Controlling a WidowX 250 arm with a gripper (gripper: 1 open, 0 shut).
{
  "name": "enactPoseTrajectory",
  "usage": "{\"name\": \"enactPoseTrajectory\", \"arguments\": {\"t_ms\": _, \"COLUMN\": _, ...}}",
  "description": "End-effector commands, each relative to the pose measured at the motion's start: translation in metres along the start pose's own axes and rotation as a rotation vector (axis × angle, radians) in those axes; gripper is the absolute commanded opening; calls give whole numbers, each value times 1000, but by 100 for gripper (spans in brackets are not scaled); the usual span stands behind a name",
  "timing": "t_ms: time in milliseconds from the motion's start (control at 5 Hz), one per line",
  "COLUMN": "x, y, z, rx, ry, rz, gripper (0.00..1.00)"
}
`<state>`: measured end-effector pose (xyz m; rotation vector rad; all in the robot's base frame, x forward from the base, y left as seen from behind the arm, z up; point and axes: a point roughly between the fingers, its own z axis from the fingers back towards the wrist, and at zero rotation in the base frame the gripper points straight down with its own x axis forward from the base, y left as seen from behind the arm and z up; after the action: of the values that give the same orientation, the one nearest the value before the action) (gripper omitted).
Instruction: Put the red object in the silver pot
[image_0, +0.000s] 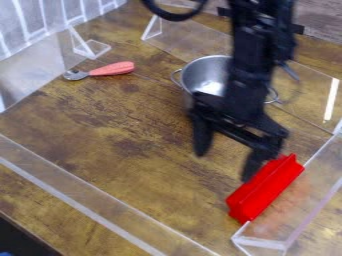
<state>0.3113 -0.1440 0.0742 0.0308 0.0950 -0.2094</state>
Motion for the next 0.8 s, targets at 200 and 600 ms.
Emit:
{"name": "enactPoseTrajectory", "arguments": {"t_ms": 200, "x": 6, "y": -3, "z": 18, "rx": 20, "ry": -81, "rz": -125, "gripper": 100}}
{"name": "enactPoseTrajectory", "arguments": {"t_ms": 600, "x": 11, "y": -2, "z": 8, "rx": 22, "ry": -75, "rz": -175, "gripper": 100}}
